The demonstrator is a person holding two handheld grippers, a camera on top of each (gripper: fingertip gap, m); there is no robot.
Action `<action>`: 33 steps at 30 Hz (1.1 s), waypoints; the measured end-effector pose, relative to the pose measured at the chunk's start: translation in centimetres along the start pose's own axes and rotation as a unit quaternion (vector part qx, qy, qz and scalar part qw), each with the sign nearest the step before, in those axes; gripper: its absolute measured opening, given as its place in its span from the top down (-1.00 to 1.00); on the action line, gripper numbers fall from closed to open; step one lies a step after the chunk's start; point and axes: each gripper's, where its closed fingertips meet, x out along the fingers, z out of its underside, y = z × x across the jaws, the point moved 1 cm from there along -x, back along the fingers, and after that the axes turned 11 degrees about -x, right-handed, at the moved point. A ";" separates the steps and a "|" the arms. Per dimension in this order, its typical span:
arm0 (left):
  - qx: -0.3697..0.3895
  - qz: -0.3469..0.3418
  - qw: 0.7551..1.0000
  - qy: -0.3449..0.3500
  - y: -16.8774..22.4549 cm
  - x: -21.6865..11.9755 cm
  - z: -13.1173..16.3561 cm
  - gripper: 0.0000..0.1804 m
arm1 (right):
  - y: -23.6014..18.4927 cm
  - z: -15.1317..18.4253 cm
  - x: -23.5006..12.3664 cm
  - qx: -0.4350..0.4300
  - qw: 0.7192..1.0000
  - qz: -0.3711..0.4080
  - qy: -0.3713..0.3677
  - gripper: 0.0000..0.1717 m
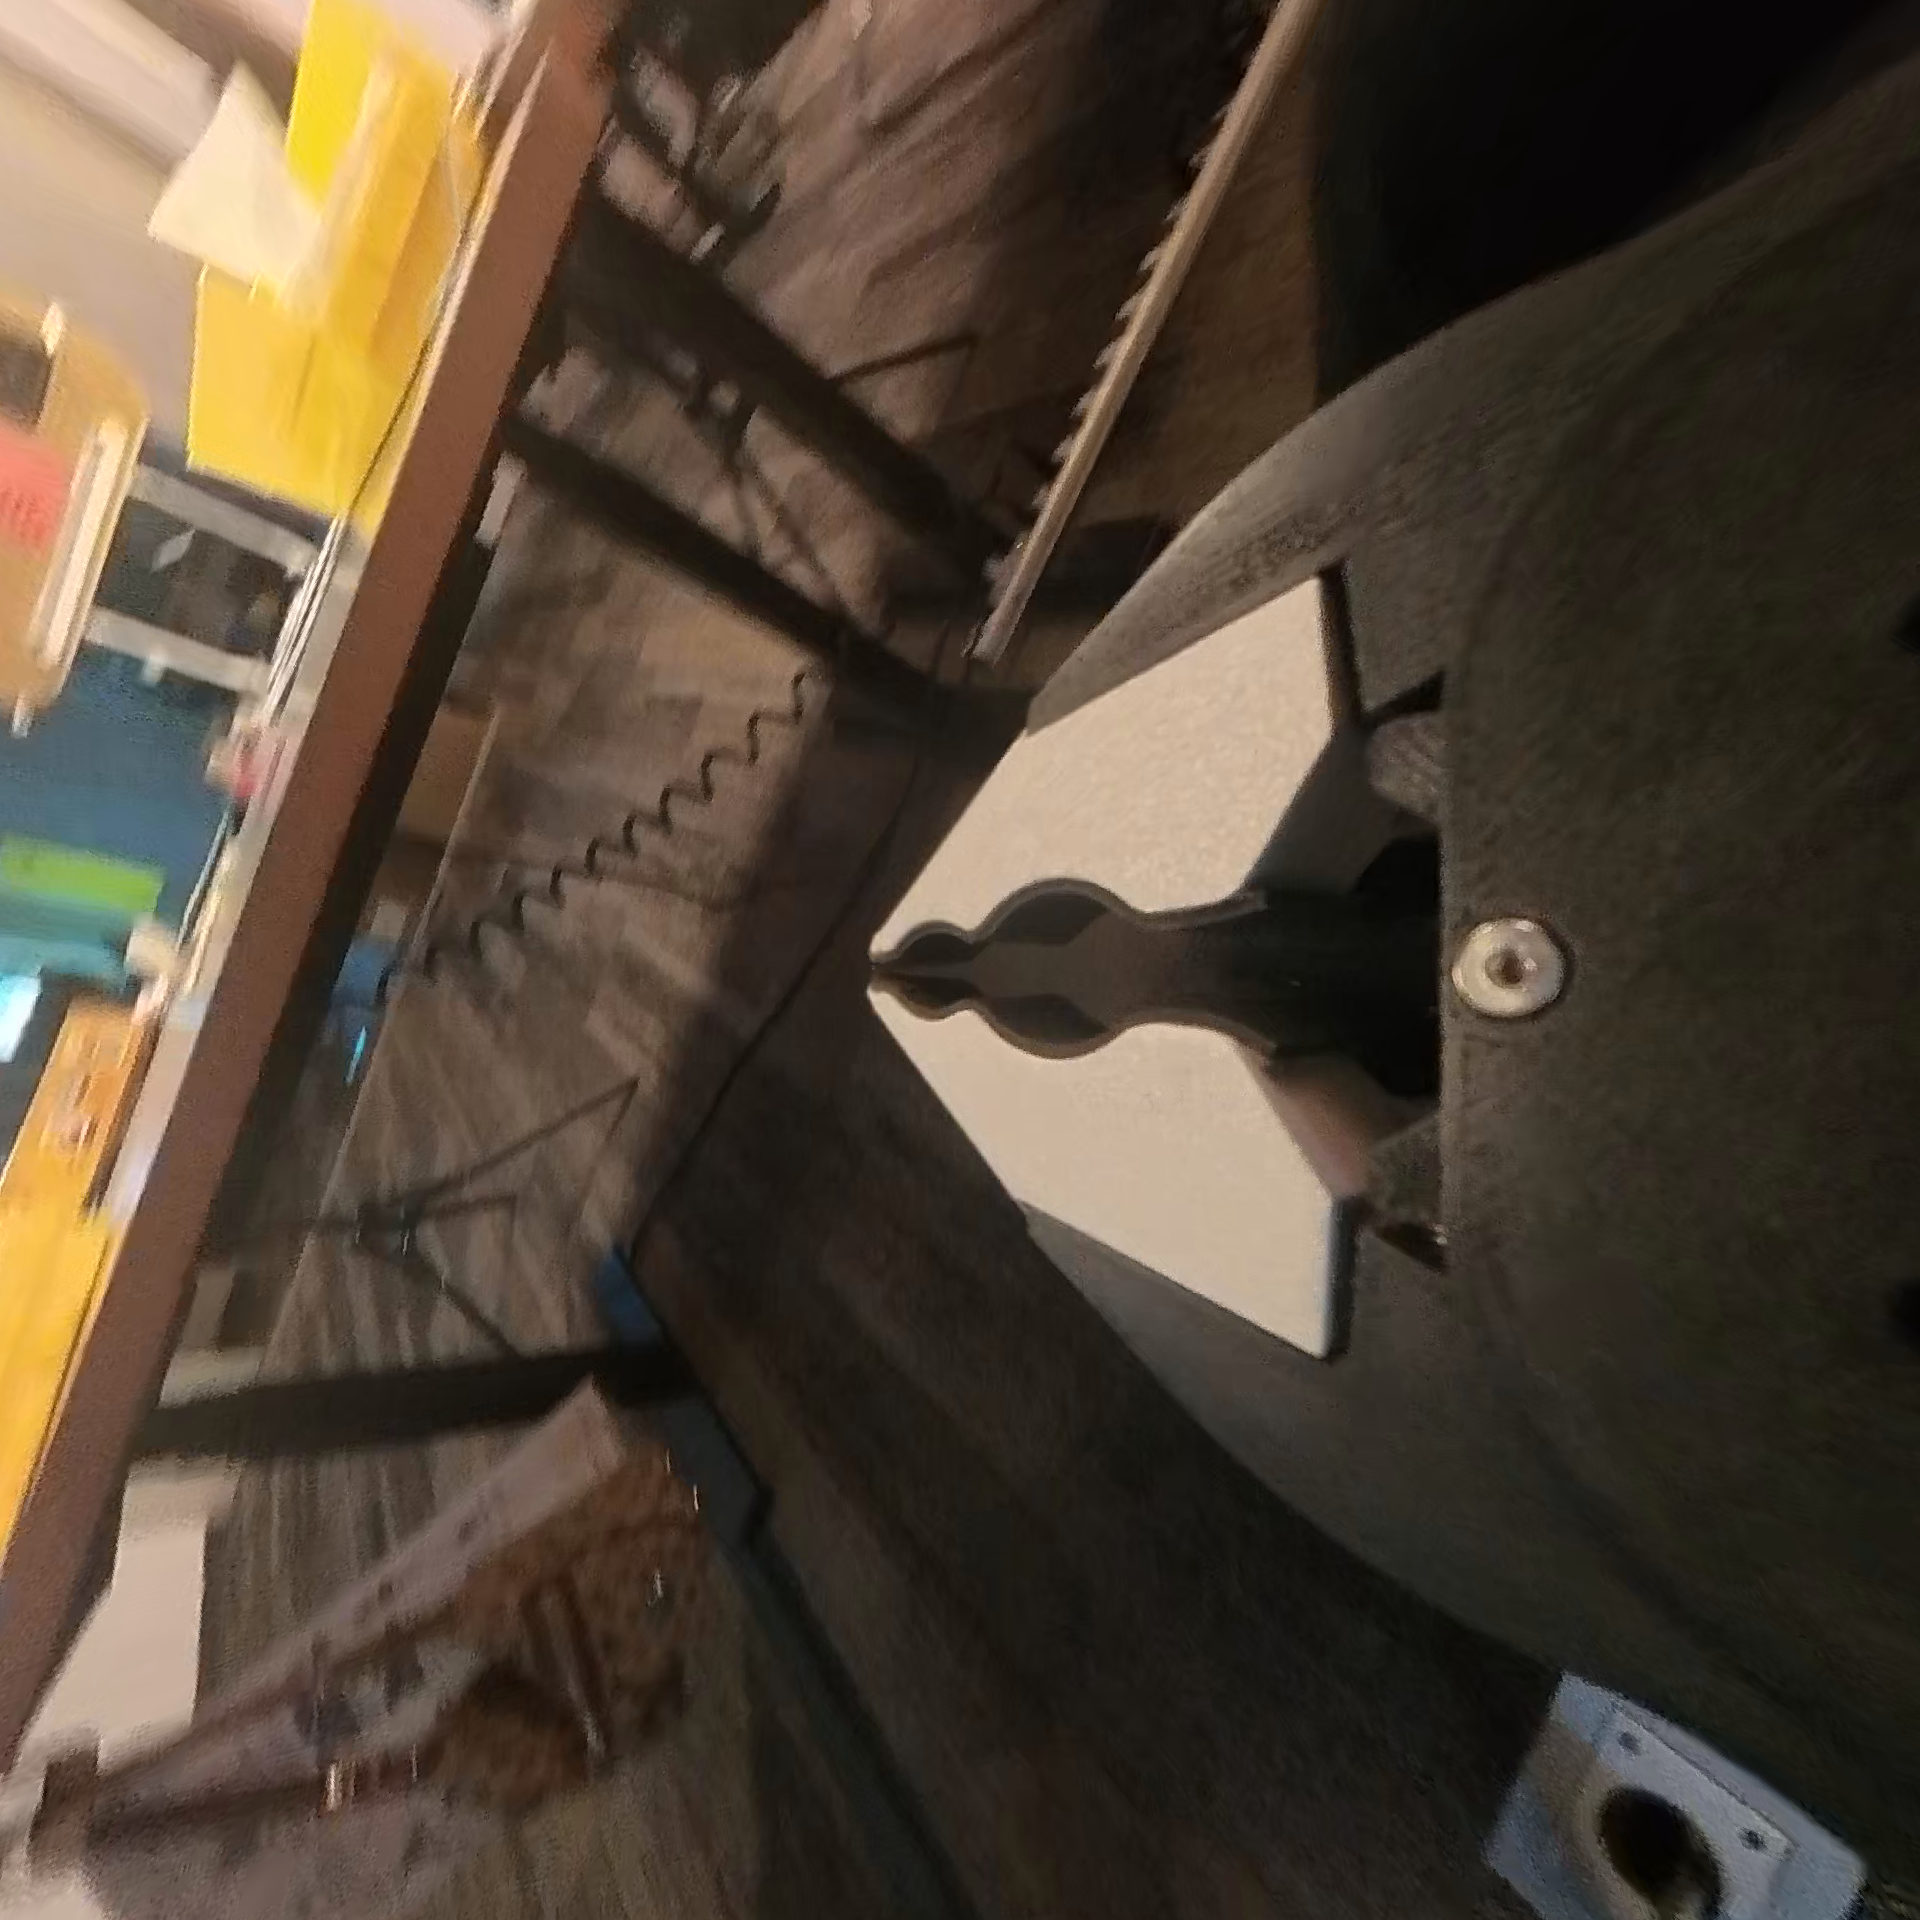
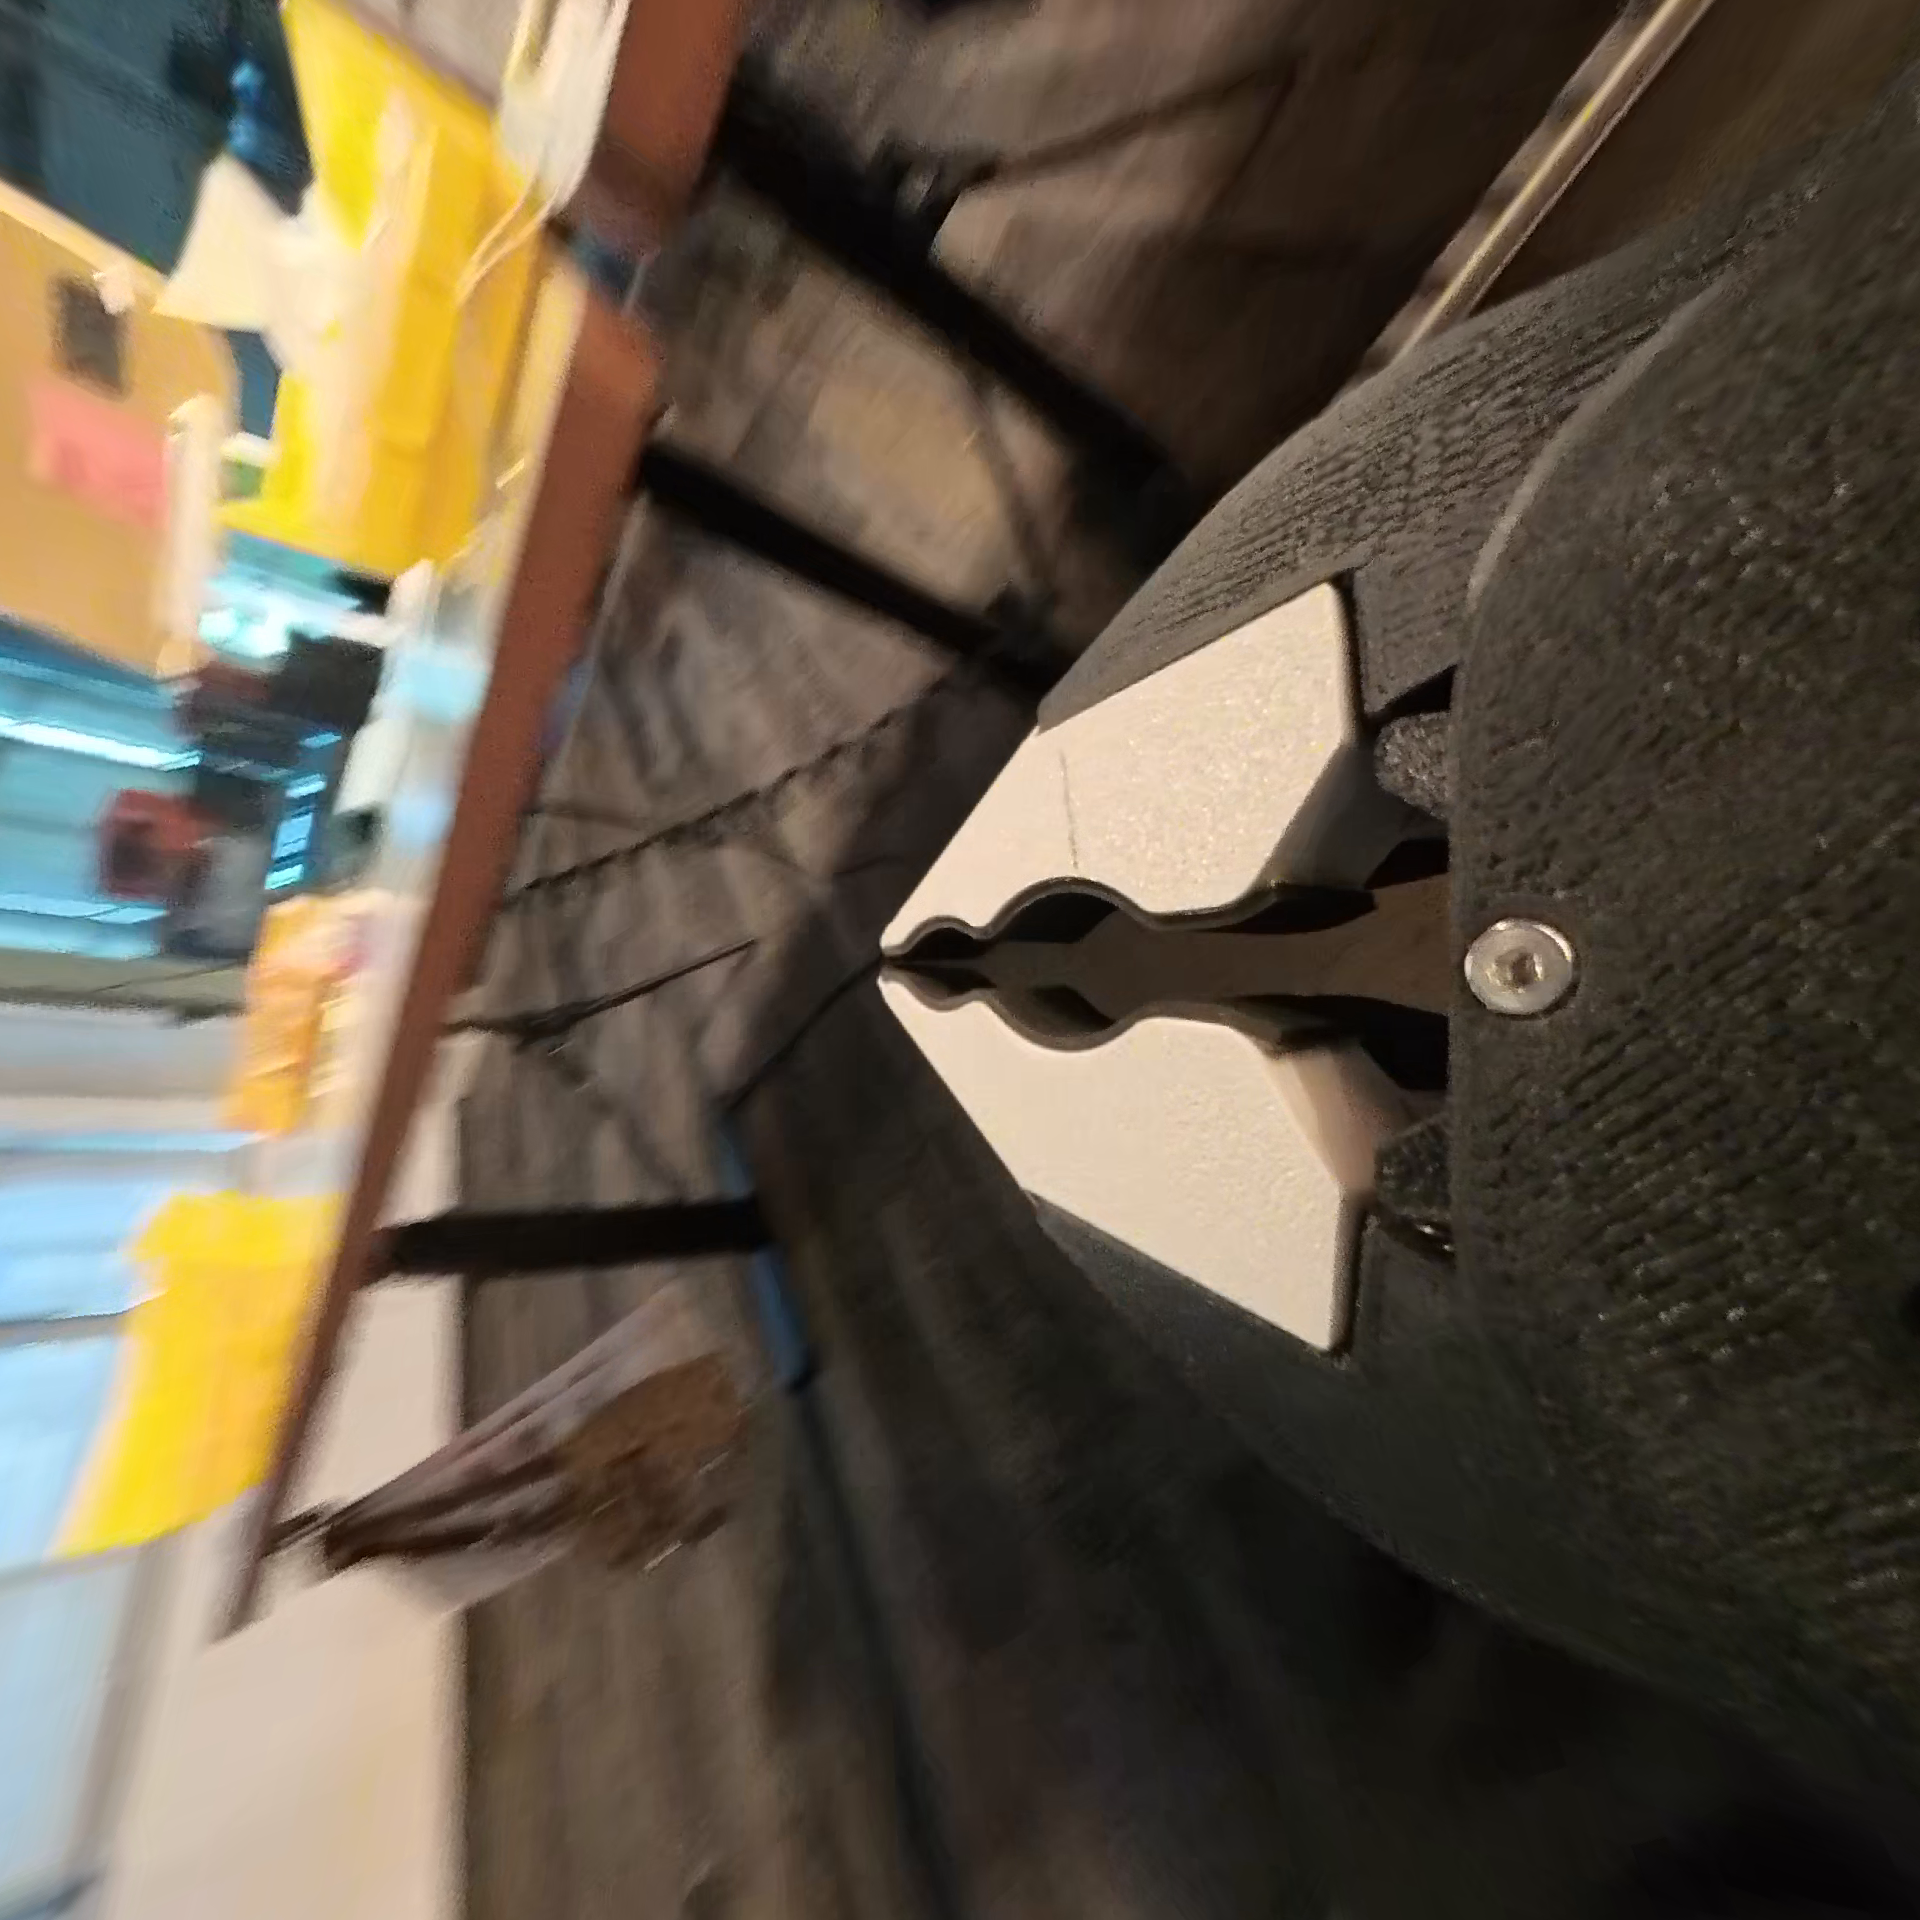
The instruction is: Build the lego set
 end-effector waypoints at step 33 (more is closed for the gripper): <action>-0.108 -0.136 0.983 -0.051 -10.5 19.7 6.5 1.00 | -17.8 6.5 27.7 0.085 0.980 -0.172 -0.059 1.00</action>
